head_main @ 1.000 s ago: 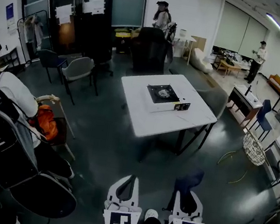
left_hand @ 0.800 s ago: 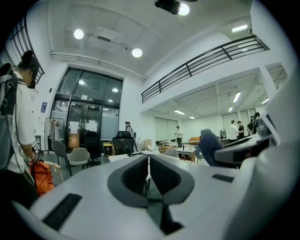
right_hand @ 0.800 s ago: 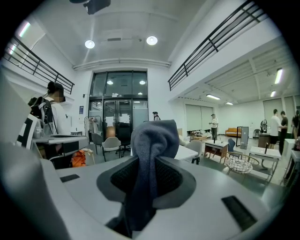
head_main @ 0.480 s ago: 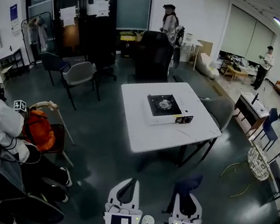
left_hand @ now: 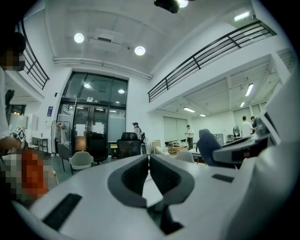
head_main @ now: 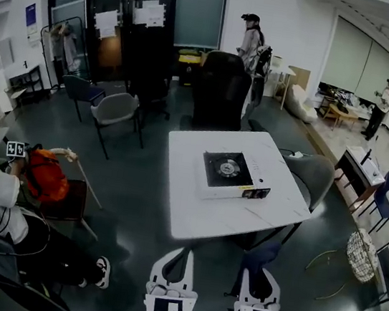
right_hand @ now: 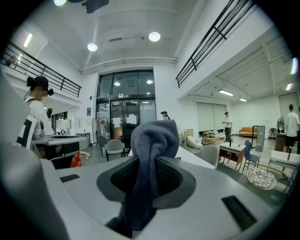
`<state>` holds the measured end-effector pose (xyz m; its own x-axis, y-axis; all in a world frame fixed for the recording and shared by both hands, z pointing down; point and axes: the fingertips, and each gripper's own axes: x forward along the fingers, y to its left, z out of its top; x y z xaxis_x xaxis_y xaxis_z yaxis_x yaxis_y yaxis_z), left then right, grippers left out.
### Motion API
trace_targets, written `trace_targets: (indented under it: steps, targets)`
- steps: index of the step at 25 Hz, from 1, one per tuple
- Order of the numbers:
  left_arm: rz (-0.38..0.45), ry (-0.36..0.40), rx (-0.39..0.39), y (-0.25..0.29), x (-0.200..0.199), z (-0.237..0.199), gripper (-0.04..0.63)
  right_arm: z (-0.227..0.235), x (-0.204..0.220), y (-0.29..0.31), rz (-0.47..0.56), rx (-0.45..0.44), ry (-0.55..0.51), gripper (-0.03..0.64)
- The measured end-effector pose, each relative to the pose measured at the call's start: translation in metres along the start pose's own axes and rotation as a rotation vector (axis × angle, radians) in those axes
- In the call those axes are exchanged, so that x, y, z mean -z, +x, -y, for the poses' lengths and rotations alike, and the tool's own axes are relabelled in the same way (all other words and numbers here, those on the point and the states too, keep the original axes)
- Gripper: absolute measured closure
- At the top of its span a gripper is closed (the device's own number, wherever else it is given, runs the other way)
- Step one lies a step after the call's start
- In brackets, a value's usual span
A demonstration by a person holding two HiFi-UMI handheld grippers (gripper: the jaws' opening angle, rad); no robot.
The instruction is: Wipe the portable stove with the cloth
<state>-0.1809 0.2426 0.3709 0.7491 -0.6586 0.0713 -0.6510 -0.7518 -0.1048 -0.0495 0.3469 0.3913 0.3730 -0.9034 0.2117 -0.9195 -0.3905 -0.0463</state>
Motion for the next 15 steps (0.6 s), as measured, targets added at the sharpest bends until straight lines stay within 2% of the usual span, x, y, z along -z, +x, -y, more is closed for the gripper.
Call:
trace_targets:
  steps: [5, 15]
  targets:
    - [0.004, -0.001, -0.029, 0.036, -0.009, 0.003, 0.574, 0.019, -0.012, 0.038, -0.004, -0.039, -0.01, 0.509]
    - [-0.042, -0.015, -0.085, 0.081, 0.001, -0.008, 0.574, 0.039, -0.012, 0.089, -0.045, -0.078, -0.004, 0.509]
